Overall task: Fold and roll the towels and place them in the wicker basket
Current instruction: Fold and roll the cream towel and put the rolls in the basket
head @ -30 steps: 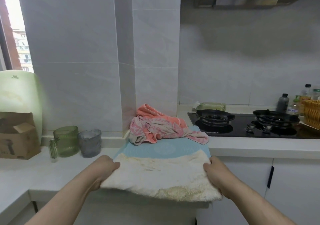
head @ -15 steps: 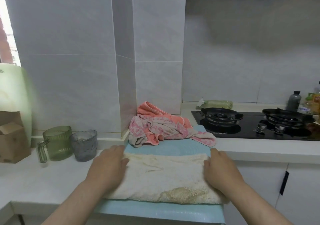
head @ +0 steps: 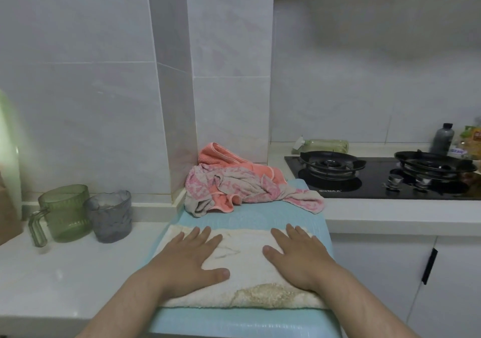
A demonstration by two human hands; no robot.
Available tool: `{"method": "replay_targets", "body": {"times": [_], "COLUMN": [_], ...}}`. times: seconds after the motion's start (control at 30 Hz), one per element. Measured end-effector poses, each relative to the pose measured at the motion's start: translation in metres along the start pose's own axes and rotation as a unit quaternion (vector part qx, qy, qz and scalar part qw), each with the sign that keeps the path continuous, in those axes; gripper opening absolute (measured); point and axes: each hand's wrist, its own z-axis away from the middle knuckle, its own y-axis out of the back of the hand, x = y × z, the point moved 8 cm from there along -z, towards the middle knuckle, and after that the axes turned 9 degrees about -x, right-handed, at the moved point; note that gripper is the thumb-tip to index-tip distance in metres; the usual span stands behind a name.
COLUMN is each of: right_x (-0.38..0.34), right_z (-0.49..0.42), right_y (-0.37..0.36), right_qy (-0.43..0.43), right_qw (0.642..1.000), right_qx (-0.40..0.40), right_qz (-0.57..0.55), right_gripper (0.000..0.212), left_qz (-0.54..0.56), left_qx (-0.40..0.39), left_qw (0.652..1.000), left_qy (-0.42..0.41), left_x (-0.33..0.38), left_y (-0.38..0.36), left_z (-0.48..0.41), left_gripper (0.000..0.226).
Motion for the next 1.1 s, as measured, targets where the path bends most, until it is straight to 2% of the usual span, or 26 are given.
{"method": "replay_targets", "body": {"times": [0.07,0.1,0.17,0.2,0.3,0.37,0.43,0.53,0.63,0.73,0.83,0.97,1.1], "right_x": [0.003,0.008,0.027,0.037,0.057,0.063,0.058,0.048,0.055,0.076,0.096,0.105,0.098], "right_z": [0.002,0.006,0.023,0.033,0.049,0.052,0.053,0.063,0.071,0.081,0.091,0.096,0.096], "right_y": [0.004,0.01,0.024,0.026,0.019,0.013,0.008,0.013,0.026,0.039,0.047,0.047,0.054], "right_qy": [-0.009,-0.026,-0.09,-0.127,-0.149,-0.133,-0.11,-0.083,-0.061,-0.062,-0.078,-0.093,-0.09], "right_qw": [0.999,0.995,0.977,0.967,0.939,0.892,0.843,0.785,0.739,0.719,0.718,0.728,0.719], "right_qx": [0.023,0.06,0.148,0.164,0.117,0.07,0.02,-0.002,0.014,0.041,0.065,0.071,0.065], "right_qz": [-0.045,-0.078,-0.127,-0.147,-0.287,-0.426,-0.526,-0.614,-0.671,-0.691,-0.689,-0.675,-0.686], "right_gripper": [0.066,0.06,0.043,0.037,0.02,0.016,0.023,0.016,0.017,0.023,0.026,0.024,0.025], "left_qz": [-0.003,-0.002,0.002,0.003,0.001,0.003,0.009,0.041,0.094,0.076,0.025,-0.016,-0.018], "left_qx": [-0.001,0.0,0.004,0.009,0.02,0.021,0.019,0.015,0.014,0.008,0.004,0.015,0.016], "left_qw": [1.0,1.0,1.0,1.0,1.0,1.0,1.0,0.999,0.995,0.995,0.998,0.999,0.999], "left_qy": [0.0,0.001,0.003,0.004,0.009,0.011,0.01,0.004,-0.042,-0.07,-0.063,-0.047,-0.041], "left_x": [0.0,0.0,0.001,0.002,0.004,0.007,0.008,0.018,0.058,0.103,0.129,0.136,0.135], "left_y": [0.0,0.0,0.0,0.0,0.001,0.002,0.004,0.009,0.018,0.018,0.004,-0.004,-0.007], "left_z": [-0.001,0.0,0.002,0.004,0.007,0.009,0.012,0.021,0.025,0.014,-0.001,-0.01,-0.012], "left_gripper": [0.116,0.116,0.113,0.111,0.102,0.096,0.094,0.073,0.058,0.055,0.057,0.059,0.063]}}
